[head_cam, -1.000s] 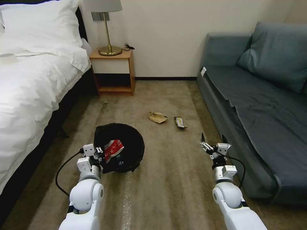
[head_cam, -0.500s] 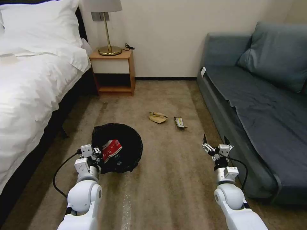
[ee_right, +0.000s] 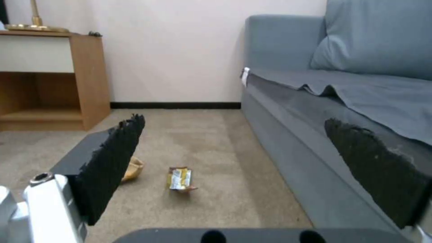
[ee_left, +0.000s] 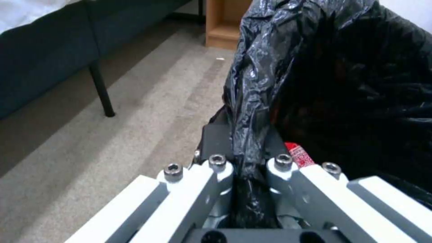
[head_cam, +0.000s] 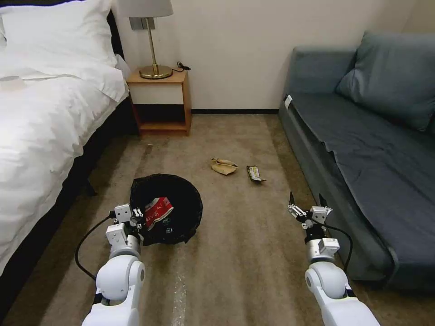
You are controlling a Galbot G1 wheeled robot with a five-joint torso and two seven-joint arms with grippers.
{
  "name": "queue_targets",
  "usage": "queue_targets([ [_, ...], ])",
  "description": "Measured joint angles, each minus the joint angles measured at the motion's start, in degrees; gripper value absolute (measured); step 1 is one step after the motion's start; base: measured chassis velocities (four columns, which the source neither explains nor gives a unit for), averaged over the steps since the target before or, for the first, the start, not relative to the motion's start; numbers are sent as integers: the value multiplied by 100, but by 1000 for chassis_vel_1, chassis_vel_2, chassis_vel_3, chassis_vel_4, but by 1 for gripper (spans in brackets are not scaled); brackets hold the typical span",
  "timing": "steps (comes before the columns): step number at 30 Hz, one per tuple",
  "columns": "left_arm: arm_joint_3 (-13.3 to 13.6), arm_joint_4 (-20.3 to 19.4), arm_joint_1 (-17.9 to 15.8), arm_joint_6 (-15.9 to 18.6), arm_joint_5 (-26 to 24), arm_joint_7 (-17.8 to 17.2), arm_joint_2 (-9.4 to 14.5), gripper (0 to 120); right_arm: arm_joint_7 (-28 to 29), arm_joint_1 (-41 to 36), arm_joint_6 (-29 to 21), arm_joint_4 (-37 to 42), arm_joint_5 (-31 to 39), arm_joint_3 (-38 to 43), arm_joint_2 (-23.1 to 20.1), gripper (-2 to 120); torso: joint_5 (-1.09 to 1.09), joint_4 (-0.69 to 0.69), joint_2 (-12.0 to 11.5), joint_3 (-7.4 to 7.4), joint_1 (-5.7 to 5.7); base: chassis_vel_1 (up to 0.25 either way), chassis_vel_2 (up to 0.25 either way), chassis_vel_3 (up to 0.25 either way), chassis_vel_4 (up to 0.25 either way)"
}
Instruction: Pick up the trash bin, then pick up the garbage on the floor and place it into the trash bin.
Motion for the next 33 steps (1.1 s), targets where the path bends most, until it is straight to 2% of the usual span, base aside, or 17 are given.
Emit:
queue_targets([
  [9,7,25,-14,-15,20,-7,-38,3,-27,10,67,-129,-10,37,32,100,0,0,0,-1,0,-17,15,14,-16],
  [33,1,40,-6,-35,37,-10,-27,3,-115,-53,156,-190,-57,76,45,100,0,0,0,0,0,-86,82,87,-86],
])
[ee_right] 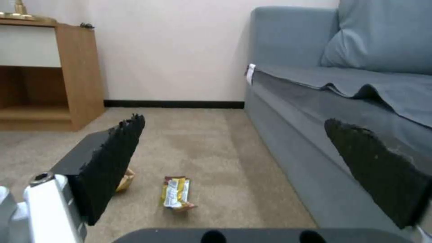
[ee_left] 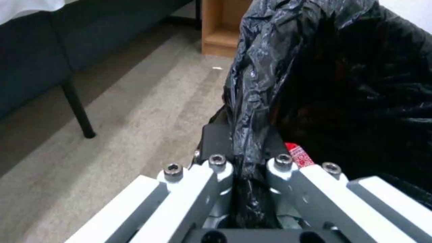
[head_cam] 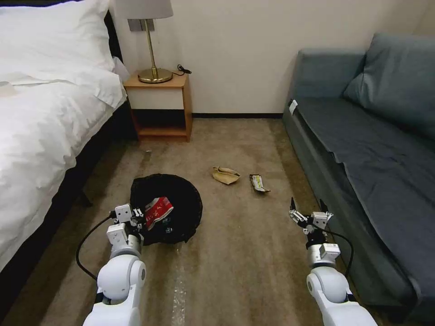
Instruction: Pick up the trash bin, then pick up the garbage on the floor and place it into the trash bin.
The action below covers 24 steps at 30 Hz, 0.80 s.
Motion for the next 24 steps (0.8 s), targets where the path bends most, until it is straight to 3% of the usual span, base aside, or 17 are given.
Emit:
queue_targets([
  [24,-30,-38,29,-38,2,2,8,3,-51,10,34,-50,-91,-76,-20,100,0,0,0,0,0,-87,89,90,-87],
])
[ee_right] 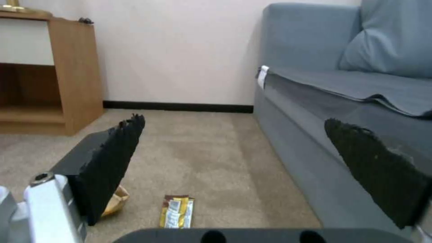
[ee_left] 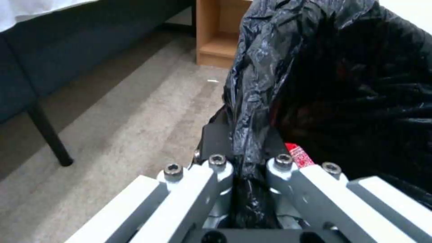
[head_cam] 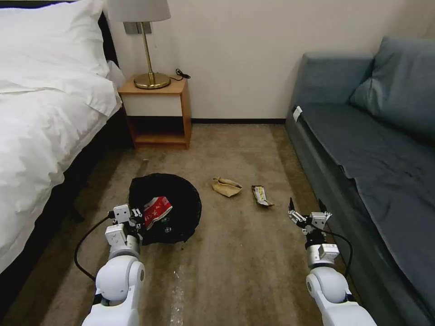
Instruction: Pick up the trash bin, then pick up the garbage on the floor and place it into the trash bin.
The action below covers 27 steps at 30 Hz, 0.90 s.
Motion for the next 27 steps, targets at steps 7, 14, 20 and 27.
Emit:
queue_targets([
  [7,-36,0,-11,-2,-20,8,7,3,-15,8,0,-26,-22,-47,-16,100,0,0,0,0,0,-99,96,90,-83],
  [14,-76,0,-14,-20,-34,29,10,3,-25,90,-3,-95,-35,-84,-14,100,0,0,0,0,0,-97,102,97,-89],
  [20,-107,7,-14,-35,-39,47,9,3,-32,139,-16,-128,-52,-149,-40,100,1,0,0,0,0,-105,97,94,-100],
  [27,-115,3,-12,-41,-42,50,4,3,-45,150,-18,-142,-69,-174,-63,100,1,0,0,0,0,-109,103,105,-89],
])
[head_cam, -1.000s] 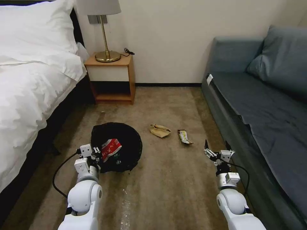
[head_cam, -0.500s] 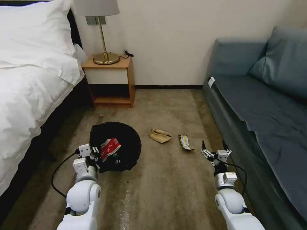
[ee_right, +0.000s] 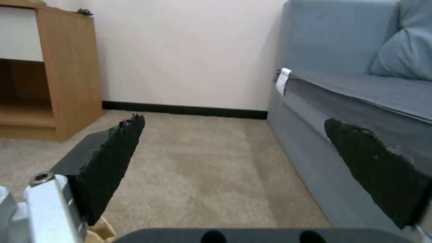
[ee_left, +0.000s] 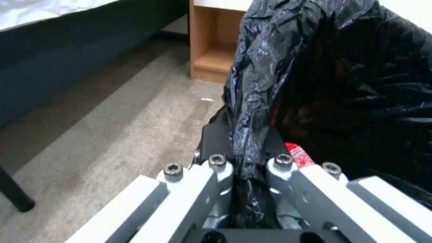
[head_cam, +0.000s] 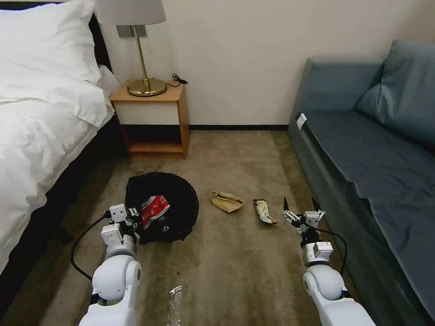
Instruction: Pick up the trash bin, then pick up the garbage on the floor and place it into the trash bin.
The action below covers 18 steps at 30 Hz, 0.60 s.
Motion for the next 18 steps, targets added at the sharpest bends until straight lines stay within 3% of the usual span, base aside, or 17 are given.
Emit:
queue_targets([
  [18,3,-70,46,-5,19,-6,-32,3,-90,40,188,-144,-344,-158,-110,100,-1,0,0,0,0,-95,95,95,-100],
])
